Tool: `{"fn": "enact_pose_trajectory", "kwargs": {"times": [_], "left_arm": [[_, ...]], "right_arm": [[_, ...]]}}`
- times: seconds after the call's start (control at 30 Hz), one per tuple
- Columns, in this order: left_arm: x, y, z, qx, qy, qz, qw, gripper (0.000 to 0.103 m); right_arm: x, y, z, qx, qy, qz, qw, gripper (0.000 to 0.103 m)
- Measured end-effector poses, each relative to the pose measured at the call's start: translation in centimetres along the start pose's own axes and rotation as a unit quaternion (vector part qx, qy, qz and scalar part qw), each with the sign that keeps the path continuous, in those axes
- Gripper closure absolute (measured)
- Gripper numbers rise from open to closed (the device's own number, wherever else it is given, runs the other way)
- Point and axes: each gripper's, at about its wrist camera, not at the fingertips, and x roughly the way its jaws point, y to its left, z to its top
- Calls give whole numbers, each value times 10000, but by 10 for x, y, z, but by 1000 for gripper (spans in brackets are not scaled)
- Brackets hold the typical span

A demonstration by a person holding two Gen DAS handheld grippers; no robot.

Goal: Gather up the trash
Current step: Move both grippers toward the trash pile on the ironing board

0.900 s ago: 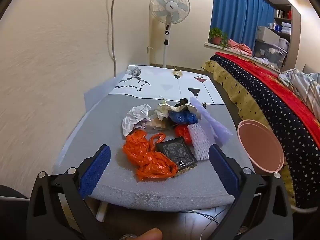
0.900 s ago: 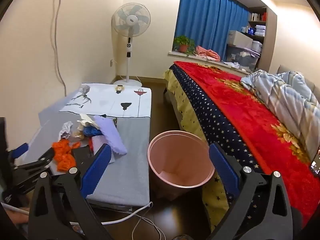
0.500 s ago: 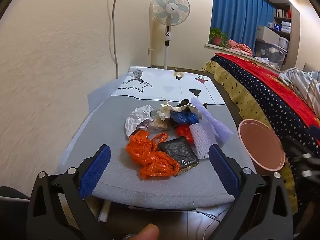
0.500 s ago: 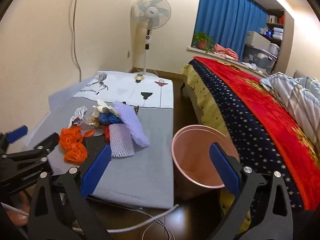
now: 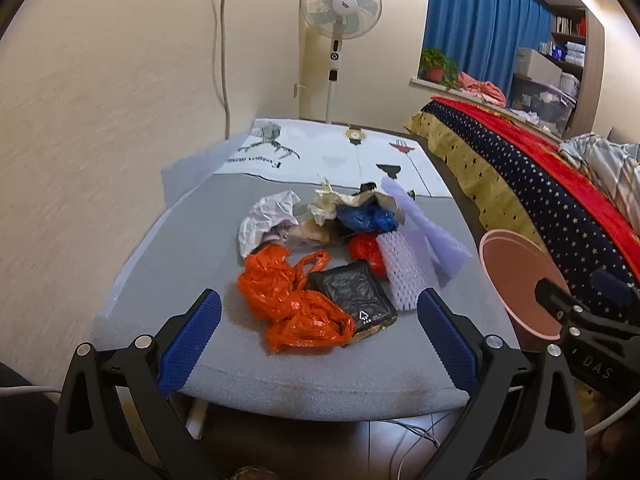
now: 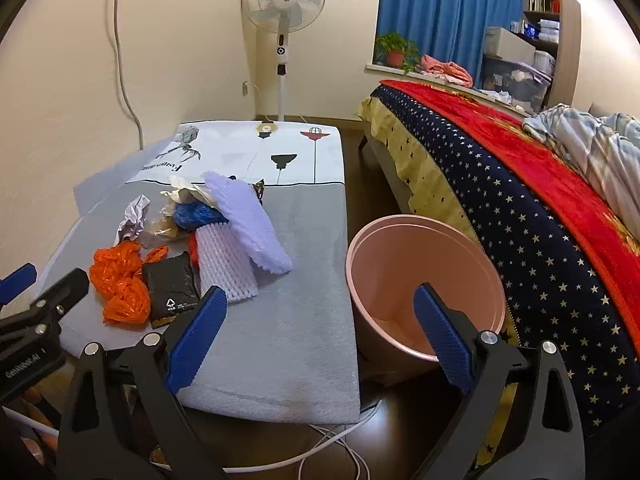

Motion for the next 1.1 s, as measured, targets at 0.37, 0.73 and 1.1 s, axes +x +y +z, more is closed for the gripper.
{"fn": "enact_pose_trajectory", "kwargs": {"times": [0.37,0.73,1.1], "left_arm": [[4,-4,-2,37,-75,82,9999,13],[1,-4,0,39,-58,-62,10000,13],[2,-5,-1,28,-38,-74,10000,13]], "right_arm": [[6,-4,-1,3,24,66,10000,11],[9,-8,-2,60,30,42,10000,11],[9,-7,-2,58,7,30,10000,11]]}}
